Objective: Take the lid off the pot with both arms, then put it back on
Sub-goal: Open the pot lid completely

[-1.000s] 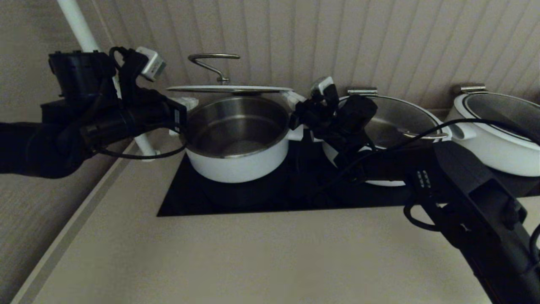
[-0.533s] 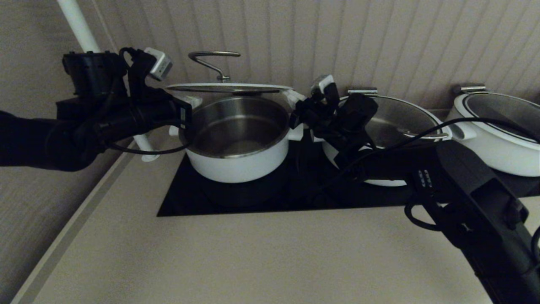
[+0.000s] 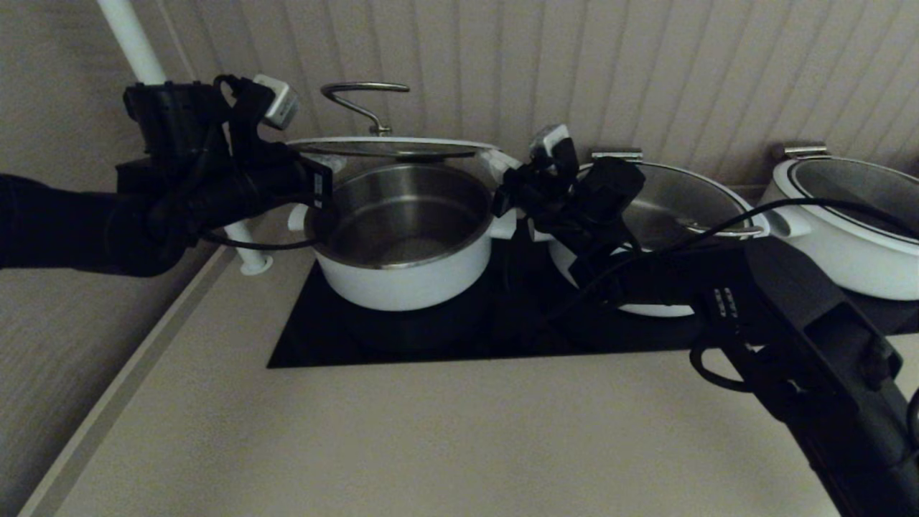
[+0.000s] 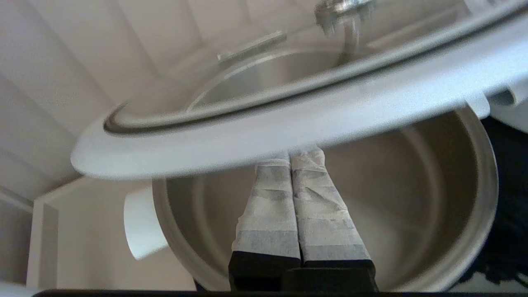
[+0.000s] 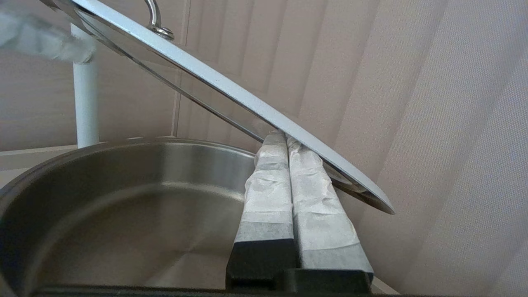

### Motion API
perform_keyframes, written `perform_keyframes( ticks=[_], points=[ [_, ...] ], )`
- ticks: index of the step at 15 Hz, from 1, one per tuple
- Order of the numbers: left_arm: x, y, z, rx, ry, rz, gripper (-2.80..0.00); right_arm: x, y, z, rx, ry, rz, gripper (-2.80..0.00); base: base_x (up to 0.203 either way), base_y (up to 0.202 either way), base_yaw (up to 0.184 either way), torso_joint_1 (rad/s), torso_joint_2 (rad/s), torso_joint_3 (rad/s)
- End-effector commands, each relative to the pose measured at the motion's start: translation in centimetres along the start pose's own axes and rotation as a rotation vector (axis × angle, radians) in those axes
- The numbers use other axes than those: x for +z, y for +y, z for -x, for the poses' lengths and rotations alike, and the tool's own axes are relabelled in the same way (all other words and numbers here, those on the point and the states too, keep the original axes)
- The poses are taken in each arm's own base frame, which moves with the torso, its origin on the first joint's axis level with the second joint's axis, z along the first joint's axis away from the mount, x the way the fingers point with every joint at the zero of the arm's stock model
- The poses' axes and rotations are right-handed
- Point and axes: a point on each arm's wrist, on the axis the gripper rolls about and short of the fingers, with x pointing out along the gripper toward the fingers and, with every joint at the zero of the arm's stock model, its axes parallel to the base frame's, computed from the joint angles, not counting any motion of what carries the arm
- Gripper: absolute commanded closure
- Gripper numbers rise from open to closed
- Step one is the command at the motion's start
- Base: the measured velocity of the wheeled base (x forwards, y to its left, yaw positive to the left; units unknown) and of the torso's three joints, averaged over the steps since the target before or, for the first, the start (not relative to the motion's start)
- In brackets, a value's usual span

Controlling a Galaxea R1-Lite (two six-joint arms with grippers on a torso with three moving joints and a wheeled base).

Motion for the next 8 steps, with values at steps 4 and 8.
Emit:
perform_keyframes(
  ticks=[4, 8],
  points=[
    [0.32, 0.26, -0.79, 0.004, -0.021, -0.008, 0.0, 0.33, 0.57, -0.25, 0.012, -0.016, 0.003, 0.0, 0.0, 0.0, 0.0, 0.0, 0.0, 0.0],
    [0.29, 0.26, -0.81, 0.004, -0.021, -0.008, 0.0, 0.7, 0.59, -0.28, 0.014, -0.02, 0.009, 0.0, 0.0, 0.0, 0.0, 0.0, 0.0, 0.0]
  ],
)
